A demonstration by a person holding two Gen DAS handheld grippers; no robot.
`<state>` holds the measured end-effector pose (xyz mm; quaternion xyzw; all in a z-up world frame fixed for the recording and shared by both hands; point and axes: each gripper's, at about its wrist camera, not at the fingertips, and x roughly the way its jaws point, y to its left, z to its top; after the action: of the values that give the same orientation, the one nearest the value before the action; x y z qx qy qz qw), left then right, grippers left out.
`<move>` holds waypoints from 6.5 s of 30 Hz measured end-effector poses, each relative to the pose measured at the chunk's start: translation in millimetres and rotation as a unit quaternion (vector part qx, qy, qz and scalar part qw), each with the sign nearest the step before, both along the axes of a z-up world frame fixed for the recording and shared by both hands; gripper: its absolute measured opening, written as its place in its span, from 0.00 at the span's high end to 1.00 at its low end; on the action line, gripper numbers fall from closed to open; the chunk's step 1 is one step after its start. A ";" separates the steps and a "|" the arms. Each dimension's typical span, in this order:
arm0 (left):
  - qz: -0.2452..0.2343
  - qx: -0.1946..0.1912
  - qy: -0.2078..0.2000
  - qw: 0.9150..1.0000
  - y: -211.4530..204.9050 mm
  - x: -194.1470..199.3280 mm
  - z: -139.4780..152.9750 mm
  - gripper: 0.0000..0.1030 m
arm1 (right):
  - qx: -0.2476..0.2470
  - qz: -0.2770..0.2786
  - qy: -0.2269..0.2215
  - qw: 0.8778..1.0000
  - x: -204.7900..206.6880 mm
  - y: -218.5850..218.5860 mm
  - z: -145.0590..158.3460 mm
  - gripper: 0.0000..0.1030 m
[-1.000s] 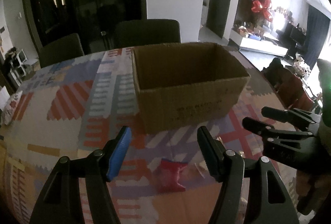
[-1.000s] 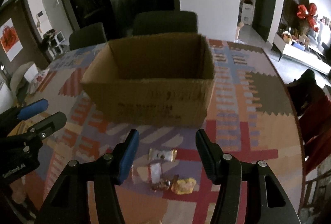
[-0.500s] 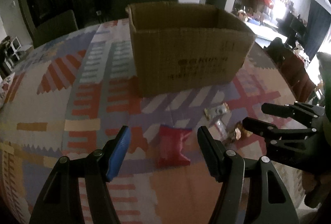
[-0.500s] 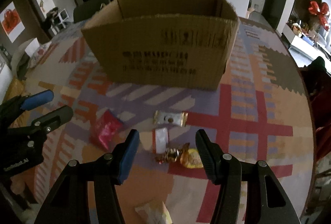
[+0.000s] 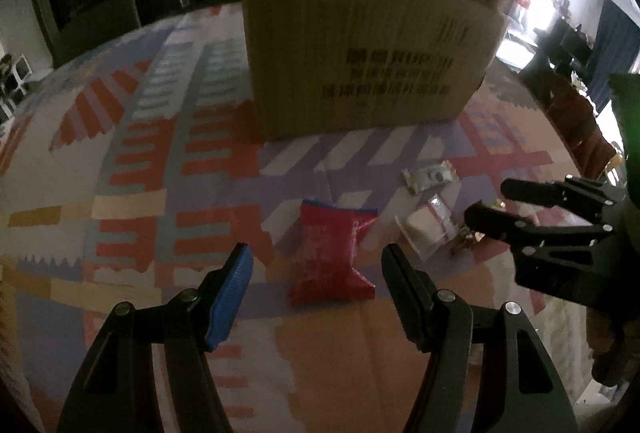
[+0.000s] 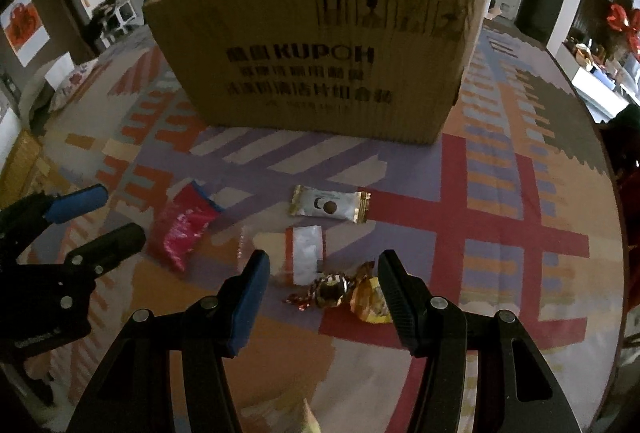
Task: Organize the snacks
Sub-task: 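Lower the left tool onto the red chip bag and close it, then grasp the yellow candy packet with the right tool while the left tool holds the red bag, then carry the red bag and yellow packet into the box and open both tools, then move both tools back from the box toward the remaining snacks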
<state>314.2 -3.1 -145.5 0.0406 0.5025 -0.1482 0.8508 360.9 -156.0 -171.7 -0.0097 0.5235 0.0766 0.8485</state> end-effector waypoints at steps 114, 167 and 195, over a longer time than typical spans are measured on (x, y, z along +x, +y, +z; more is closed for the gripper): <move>0.018 -0.034 -0.080 0.996 -36.4 9.1 97.2 0.62 | 0.059 -0.035 -0.120 0.990 -10.9 -22.5 91.7 0.78; 0.026 0.004 -0.140 0.990 -35.2 111.1 165.7 0.33 | 0.041 -0.032 -0.164 0.985 85.7 -24.2 160.2 0.57; -0.013 0.015 -0.066 0.998 -32.3 29.4 66.5 0.33 | 0.058 -0.039 -0.021 0.997 14.6 -20.4 42.5 0.57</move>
<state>343.6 -35.4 -79.0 0.0696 0.4470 -0.1489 0.8793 375.5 -176.4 -129.1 0.0584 0.4998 0.0736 0.8610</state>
